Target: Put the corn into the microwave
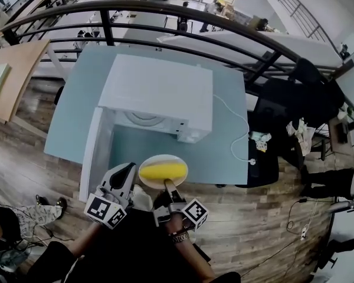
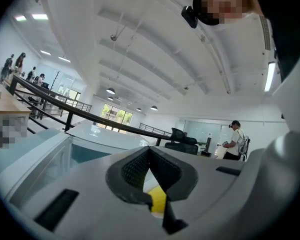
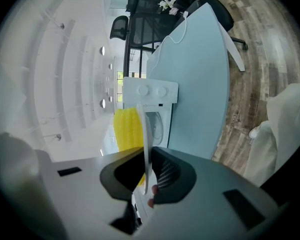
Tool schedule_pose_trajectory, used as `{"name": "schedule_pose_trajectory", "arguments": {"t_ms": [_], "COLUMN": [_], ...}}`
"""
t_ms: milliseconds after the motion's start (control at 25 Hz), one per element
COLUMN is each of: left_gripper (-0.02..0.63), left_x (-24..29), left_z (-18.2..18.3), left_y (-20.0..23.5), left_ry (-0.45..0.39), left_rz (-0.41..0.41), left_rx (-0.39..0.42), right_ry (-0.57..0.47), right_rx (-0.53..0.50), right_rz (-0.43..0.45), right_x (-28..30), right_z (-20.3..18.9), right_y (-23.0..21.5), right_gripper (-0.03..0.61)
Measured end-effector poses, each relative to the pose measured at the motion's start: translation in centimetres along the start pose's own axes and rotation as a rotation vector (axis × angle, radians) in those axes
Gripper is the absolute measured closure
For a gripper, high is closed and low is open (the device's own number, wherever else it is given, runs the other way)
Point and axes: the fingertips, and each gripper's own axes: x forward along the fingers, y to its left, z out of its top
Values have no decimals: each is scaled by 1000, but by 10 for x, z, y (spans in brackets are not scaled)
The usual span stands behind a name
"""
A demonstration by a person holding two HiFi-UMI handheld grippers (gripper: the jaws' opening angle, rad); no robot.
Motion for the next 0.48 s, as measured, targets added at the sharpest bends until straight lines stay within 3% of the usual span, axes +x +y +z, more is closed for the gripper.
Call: {"name": "schedule_pose_trajectory", "arguments": {"t_ms": [480], "left_gripper": [611], "left_x": [-9], "left_z": [23], "left_y": [42], "left_ry": [-60], "left_rz": [96], "left_rx": [7], "right_ry": [51], "right_rx": [13], "right_rz": [-50], "right_x": [47], "right_z": [-19], "right_y": [4], "right_gripper": [549]}}
